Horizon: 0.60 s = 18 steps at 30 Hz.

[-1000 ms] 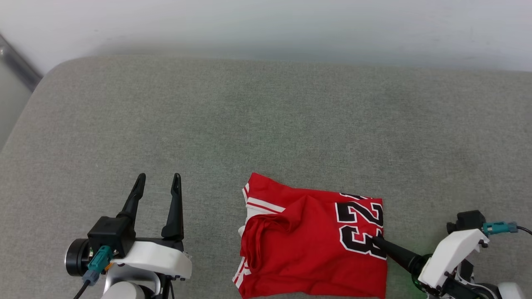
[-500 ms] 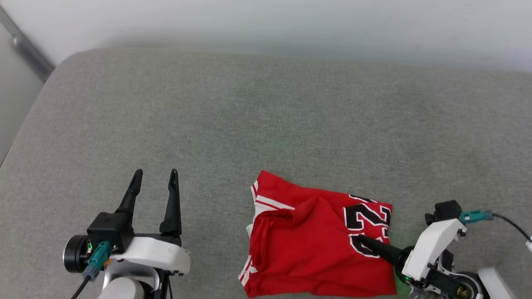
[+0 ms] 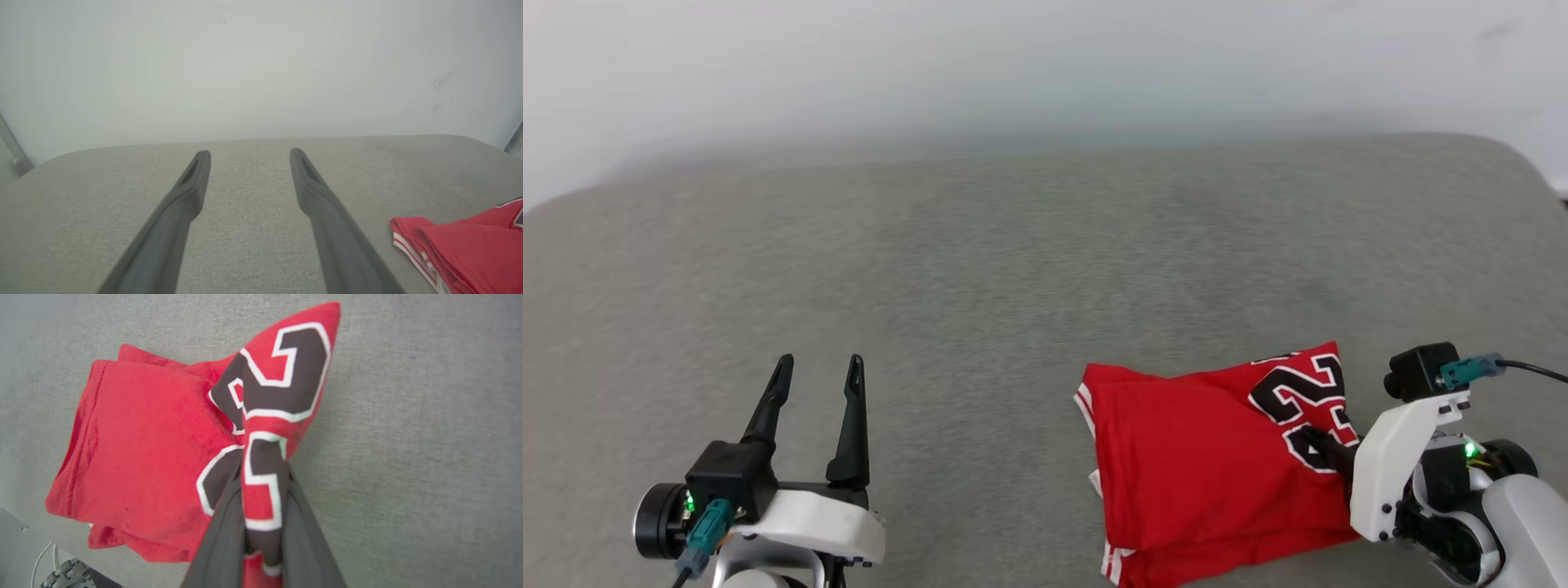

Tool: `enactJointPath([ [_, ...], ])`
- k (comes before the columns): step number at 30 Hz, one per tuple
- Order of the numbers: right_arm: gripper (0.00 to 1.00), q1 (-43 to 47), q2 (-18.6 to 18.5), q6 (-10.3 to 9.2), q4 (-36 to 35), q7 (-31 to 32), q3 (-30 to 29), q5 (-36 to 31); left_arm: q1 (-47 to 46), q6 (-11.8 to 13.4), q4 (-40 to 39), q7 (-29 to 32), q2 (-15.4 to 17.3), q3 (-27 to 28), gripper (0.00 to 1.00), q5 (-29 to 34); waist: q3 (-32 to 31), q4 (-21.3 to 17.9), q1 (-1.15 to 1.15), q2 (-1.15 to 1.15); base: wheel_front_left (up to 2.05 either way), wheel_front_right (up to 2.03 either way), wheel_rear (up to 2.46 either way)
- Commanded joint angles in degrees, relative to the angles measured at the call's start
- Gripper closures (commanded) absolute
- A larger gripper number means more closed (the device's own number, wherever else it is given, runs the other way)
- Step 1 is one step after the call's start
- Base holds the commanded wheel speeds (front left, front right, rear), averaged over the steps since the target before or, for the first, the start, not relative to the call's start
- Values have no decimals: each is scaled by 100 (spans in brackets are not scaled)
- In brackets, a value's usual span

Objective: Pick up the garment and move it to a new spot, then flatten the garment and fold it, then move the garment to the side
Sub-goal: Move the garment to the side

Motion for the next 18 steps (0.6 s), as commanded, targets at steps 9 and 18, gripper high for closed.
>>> enactJointPath([
  [9,100,-537,52,-3,21,211,51,-666,-39,14,-275,141,165,-55,0,95,218,-1851,0,0,0,0,0],
  [18,100,-1518,147,-2,499,-438,276,-829,-590,-47,-756,530,498,-116,0,365,1189,-2805,0,0,0,0,0],
])
